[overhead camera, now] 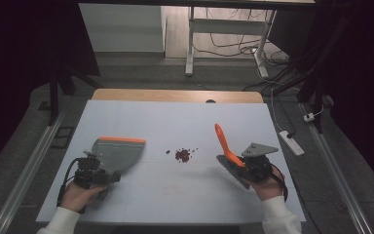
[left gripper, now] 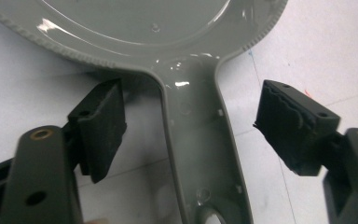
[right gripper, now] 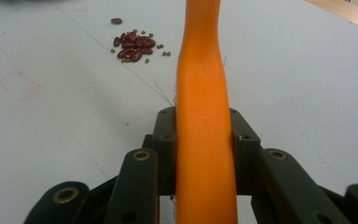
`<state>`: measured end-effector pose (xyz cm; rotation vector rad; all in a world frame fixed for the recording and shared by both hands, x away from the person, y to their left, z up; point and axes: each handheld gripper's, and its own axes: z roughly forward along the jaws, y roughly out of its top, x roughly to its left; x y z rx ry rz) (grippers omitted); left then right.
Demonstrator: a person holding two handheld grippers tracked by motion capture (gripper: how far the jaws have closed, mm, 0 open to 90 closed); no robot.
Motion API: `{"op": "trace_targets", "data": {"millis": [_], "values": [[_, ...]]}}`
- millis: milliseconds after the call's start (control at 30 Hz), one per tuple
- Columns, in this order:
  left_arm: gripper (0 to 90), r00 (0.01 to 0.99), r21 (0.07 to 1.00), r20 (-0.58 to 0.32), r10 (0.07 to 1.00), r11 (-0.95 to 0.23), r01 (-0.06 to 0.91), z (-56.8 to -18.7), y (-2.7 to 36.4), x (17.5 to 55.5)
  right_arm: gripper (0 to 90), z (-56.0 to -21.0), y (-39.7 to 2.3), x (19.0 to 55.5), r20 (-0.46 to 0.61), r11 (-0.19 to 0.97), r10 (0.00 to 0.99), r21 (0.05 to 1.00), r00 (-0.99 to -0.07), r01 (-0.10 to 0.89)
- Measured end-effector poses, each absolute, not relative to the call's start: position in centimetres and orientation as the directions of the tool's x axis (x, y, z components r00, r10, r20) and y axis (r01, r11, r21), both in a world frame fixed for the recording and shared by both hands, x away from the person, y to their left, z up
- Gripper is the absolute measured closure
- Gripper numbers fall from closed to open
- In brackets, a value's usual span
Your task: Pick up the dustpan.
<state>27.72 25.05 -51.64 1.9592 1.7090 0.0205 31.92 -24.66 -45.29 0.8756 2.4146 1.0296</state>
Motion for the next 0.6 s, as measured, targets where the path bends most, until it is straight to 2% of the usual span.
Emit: {"op": "trace_targets", "data": {"millis": [67,333,600], "values": [[31.9,0.192,0.398,-0.336,0.922,-0.046,0.916,-51.73,25.07,27.80,69.9,-45.29,-24.65,31.92,-0.094,0.541,0.669,0.742,-0.738,0.396],[44.2,0.164,0.394,-0.365,0.917,-0.008,0.919,-51.91,25.20,28.04,69.9,-45.34,-24.64,31.94,-0.093,0.540,0.671,0.741,-0.736,0.399],[49.7,0.134,0.390,-0.374,0.918,0.025,0.921,-52.24,25.39,28.24,69.9,-45.40,-24.66,31.97,-0.094,0.542,0.672,0.739,-0.735,0.401]]}}
